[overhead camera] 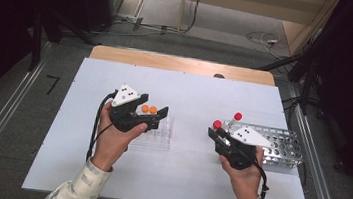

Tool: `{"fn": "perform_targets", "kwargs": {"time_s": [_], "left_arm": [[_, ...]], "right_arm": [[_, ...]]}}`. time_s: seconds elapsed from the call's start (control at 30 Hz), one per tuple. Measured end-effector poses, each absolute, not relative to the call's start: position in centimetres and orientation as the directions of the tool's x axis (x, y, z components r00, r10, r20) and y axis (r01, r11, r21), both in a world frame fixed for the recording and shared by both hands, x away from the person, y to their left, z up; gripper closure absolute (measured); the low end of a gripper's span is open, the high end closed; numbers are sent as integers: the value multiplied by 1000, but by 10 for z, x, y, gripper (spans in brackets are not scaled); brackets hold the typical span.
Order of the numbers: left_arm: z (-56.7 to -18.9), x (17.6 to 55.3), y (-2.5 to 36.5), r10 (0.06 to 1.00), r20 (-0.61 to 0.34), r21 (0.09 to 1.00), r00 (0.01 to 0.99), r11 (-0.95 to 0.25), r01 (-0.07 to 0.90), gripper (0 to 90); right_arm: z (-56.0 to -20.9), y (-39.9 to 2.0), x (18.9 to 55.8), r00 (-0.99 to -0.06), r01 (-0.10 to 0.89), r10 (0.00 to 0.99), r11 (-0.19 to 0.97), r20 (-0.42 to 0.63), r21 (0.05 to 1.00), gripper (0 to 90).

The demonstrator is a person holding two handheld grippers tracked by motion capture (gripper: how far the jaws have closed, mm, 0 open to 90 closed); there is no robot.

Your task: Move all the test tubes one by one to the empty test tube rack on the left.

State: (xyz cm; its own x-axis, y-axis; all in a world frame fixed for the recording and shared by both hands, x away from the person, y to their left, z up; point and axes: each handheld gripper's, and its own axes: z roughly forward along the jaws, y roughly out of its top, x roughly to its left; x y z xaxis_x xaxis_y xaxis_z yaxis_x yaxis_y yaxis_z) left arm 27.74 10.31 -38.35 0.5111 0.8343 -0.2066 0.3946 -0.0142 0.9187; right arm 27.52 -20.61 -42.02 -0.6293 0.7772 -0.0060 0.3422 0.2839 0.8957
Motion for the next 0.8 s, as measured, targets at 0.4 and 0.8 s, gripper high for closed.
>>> {"fn": "perform_targets", "kwargs": {"time_s": [0.4, 0.8], "left_arm": [[-384, 269, 78, 793, -196, 921, 577, -53, 386, 215], [-389, 260, 53, 741, -180, 923, 647, -99, 371, 252]], "right_arm": [[-424, -190, 272, -662, 334, 749, 309, -12, 891, 715], [-424, -172, 266, -704, 319, 710, 334, -14, 887, 715]]}}
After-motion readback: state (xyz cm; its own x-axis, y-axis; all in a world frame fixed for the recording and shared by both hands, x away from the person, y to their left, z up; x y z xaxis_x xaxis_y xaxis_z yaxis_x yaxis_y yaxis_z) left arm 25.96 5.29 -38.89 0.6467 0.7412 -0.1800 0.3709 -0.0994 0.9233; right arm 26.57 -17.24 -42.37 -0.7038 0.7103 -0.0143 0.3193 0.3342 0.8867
